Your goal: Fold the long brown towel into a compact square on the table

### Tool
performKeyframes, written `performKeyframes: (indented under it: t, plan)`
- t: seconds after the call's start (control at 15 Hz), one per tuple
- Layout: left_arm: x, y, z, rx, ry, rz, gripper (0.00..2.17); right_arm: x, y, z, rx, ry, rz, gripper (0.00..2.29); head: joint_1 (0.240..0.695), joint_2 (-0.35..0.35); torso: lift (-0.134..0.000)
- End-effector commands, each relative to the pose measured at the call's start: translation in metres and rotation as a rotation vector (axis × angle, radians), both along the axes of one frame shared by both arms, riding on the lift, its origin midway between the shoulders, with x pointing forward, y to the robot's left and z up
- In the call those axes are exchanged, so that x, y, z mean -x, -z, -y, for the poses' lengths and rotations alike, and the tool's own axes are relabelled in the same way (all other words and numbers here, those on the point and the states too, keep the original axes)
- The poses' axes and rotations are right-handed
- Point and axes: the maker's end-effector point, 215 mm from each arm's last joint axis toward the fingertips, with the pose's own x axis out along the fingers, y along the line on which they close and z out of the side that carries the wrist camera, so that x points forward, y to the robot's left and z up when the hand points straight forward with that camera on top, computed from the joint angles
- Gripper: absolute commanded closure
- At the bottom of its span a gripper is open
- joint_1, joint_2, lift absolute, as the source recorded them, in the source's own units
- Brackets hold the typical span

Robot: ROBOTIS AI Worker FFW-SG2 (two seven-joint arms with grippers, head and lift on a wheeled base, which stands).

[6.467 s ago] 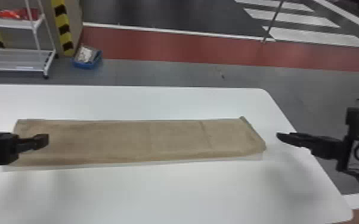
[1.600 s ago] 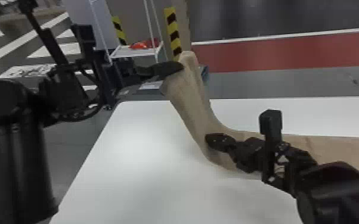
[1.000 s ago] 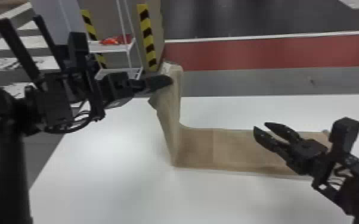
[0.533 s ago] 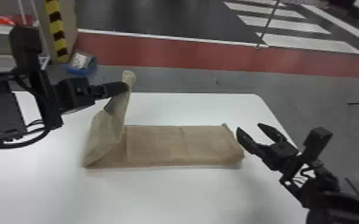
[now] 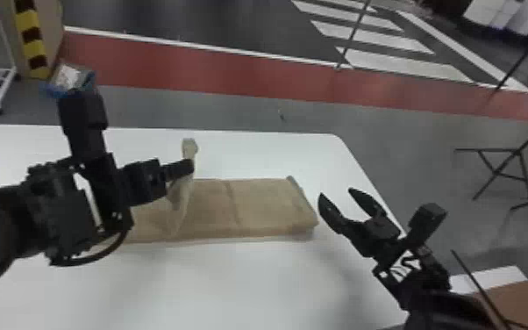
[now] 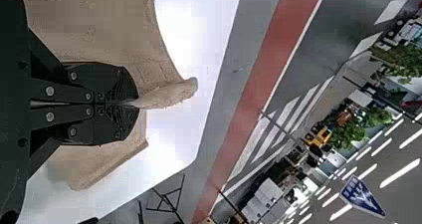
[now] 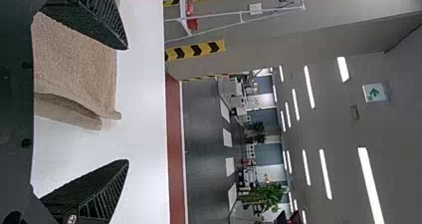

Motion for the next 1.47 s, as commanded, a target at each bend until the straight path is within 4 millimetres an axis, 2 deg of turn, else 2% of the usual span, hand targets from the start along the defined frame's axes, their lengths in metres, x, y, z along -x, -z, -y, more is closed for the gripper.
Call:
performKeyframes:
  t: [0.0,0.13,0.27,0.33,0.4,0.47,0.73,0.87,1.0,1.07,1.13,1.2,1.33,1.4]
  plan:
    - [-0.005,0.016,0.005,0.015,-0.040,-0.009,1.54,0.004,0.005,0.004,-0.004,0.007,-0.008,0.07,0.695,-0.350,-0.128]
    - [-0.010,0.023,0.006,0.025,-0.066,-0.008,1.54,0.006,0.007,0.008,-0.003,0.012,-0.012,0.07,0.695,-0.350,-0.128]
    - [-0.003,0.033,0.017,0.044,-0.045,-0.027,1.47,0.008,0.006,0.013,-0.004,0.015,-0.011,0.07,0.695,-0.350,-0.128]
    - [-0.004,0.033,0.022,0.062,-0.049,-0.022,0.96,0.009,0.006,0.014,-0.011,0.017,-0.012,0.07,0.695,-0.350,-0.128]
    - [-0.005,0.034,0.026,0.078,-0.051,-0.014,0.12,0.009,0.005,0.014,-0.019,0.017,-0.011,0.07,0.695,-0.350,-0.128]
    - [-0.004,0.036,0.029,0.098,-0.038,-0.022,0.00,0.010,0.003,0.012,-0.023,0.014,-0.009,0.07,0.695,-0.350,-0.128]
    - [0.004,0.029,0.034,0.146,-0.003,-0.032,0.07,0.008,0.007,-0.008,-0.060,-0.004,-0.020,0.07,0.695,-0.350,-0.128]
    - [0.004,0.026,0.021,0.160,-0.025,-0.026,0.07,0.003,0.001,-0.031,-0.088,-0.022,-0.026,0.07,0.695,-0.350,-0.128]
    - [-0.002,0.028,-0.018,0.089,-0.063,0.015,0.07,-0.003,0.002,-0.061,-0.111,-0.037,-0.079,0.13,0.695,-0.350,-0.128]
    - [-0.006,0.032,-0.054,0.012,-0.099,0.052,0.07,-0.004,0.007,-0.078,-0.118,-0.055,-0.112,0.20,0.695,-0.350,-0.128]
    - [-0.010,0.033,-0.076,-0.065,-0.122,0.093,0.07,-0.006,0.009,-0.092,-0.111,-0.063,-0.139,0.26,0.695,-0.350,-0.128]
    - [-0.016,0.035,-0.116,-0.165,-0.174,0.135,0.08,-0.007,0.017,-0.110,-0.104,-0.072,-0.180,0.29,0.695,-0.346,-0.128]
    - [-0.022,0.032,-0.164,-0.314,-0.226,0.210,0.08,-0.007,0.040,-0.142,-0.082,-0.090,-0.278,0.40,0.695,-0.275,-0.128]
    - [-0.025,0.024,-0.183,-0.375,-0.251,0.263,0.08,-0.009,0.046,-0.156,-0.071,-0.092,-0.305,0.41,0.695,-0.199,-0.128]
